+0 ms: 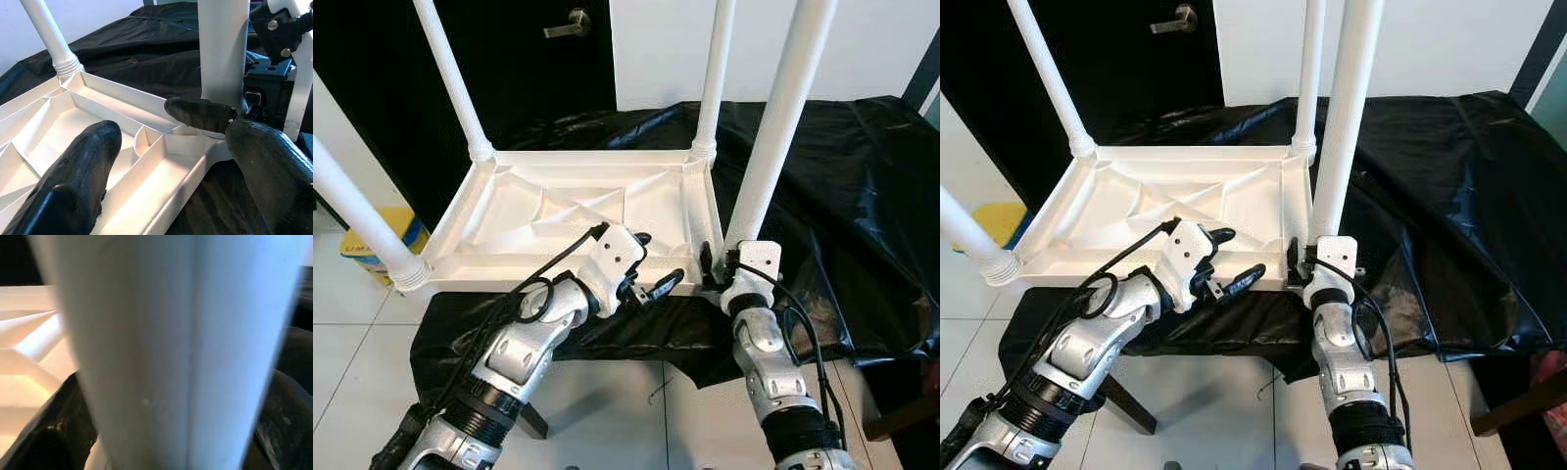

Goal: Building children table

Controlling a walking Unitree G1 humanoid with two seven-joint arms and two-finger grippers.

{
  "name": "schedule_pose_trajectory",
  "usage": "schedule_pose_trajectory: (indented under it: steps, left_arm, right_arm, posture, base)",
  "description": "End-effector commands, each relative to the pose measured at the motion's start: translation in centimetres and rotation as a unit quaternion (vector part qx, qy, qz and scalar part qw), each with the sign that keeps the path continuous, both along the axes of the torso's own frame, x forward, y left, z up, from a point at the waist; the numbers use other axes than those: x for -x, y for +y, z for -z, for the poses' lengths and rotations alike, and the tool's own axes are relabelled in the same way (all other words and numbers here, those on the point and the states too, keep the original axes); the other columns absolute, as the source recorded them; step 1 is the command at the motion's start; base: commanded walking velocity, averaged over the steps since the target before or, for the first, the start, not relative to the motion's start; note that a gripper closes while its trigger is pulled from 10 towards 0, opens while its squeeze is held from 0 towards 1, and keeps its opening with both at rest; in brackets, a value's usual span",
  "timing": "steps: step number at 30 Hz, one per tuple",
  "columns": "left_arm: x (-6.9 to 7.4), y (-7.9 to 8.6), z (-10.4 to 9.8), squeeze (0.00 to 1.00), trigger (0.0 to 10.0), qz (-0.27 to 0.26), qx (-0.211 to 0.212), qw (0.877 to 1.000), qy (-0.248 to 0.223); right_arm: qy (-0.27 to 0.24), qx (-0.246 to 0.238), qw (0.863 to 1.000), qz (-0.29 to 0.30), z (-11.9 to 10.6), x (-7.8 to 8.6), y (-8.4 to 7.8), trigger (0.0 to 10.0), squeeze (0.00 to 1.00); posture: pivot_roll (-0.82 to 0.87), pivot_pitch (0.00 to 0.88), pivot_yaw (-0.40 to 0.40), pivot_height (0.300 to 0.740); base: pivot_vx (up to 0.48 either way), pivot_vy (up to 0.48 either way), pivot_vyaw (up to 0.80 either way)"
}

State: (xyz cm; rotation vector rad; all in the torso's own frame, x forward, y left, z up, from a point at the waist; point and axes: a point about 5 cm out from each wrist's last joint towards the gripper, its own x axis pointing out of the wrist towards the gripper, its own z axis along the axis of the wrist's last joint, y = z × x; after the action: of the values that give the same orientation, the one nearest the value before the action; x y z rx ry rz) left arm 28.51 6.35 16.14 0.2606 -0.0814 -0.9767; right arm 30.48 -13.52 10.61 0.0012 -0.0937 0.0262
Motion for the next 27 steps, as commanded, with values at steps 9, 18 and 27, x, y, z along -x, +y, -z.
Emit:
schedule_pose_trajectory:
  steps: [9,18,27]
  left_arm:
    - [0.3,0.2,0.4,0.0,10.0,0.012,0.0,1.0,0.002]
    - [1.0,0.5,0.9,0.0,10.0,0.086,-0.025,0.996,0.03]
    - [1.9,-0.1,2.0,0.0,10.0,0.122,-0.046,0.991,0.039]
  right_arm:
    - [-0.02,0.019,0.993,-0.112,-1.2,0.0,-1.8,10.0,0.0]
    - [-0.028,0.066,0.97,-0.233,-2.2,-0.6,-2.8,10.0,0.0]
    - [-0.012,0.088,0.958,-0.272,-2.3,-1.8,-3.0,0.0,0.0]
  posture:
    - [-0.11,0.0,0.029,0.74]
    - [-0.09,0.0,0.028,0.74]
    - [-0.08,0.0,0.027,0.74]
  base:
    - [0.0,0.0,0.0]
    - [0.0,0.0,0.0]
    - [0.0,0.0,0.0]
